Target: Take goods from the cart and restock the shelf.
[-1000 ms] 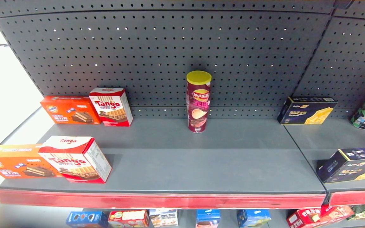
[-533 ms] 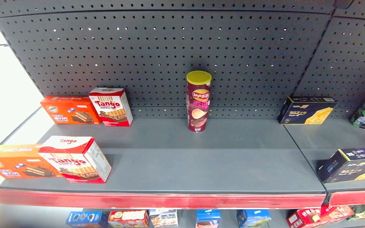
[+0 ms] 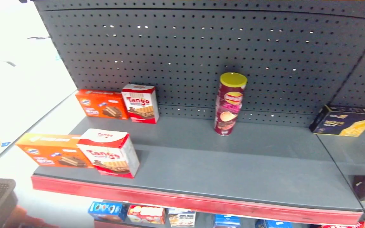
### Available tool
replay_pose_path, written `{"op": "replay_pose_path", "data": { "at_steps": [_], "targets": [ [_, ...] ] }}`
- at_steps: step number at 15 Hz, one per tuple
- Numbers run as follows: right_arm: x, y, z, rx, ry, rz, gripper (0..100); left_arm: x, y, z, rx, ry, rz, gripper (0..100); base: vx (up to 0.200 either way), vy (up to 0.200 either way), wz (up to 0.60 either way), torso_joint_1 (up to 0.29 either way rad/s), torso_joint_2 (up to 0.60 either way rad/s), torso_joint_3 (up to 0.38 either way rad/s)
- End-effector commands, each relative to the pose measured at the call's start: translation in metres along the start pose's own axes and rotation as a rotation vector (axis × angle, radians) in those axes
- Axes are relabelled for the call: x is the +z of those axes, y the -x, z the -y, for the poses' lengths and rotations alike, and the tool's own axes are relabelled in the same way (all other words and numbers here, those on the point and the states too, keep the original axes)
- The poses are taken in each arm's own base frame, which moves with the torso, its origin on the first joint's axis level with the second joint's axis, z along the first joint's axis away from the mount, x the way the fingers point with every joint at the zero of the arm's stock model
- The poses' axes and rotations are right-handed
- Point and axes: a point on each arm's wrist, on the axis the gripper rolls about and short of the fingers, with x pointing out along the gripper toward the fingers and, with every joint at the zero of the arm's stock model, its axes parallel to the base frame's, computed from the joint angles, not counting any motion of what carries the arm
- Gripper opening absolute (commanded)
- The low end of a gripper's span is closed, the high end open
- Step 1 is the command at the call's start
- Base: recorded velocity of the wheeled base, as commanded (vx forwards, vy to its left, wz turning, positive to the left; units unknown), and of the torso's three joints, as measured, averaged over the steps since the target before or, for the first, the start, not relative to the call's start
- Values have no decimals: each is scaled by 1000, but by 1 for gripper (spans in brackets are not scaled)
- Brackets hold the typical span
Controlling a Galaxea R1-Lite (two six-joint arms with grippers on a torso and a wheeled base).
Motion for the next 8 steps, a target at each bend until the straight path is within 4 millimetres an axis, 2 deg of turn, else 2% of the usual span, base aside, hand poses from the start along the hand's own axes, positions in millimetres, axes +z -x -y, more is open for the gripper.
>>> {"op": "replay_pose_path", "data": {
  "at_steps": [1,8],
  "targets": [
    [0,0,0,1,0,-2,100,0,0,0,1,0,0,100,0,0,600,7,17,7],
    [0,0,0,1,-3,-2,100,0,0,0,1,0,0,100,0,0,600,2,-1,2]
  ]
}}
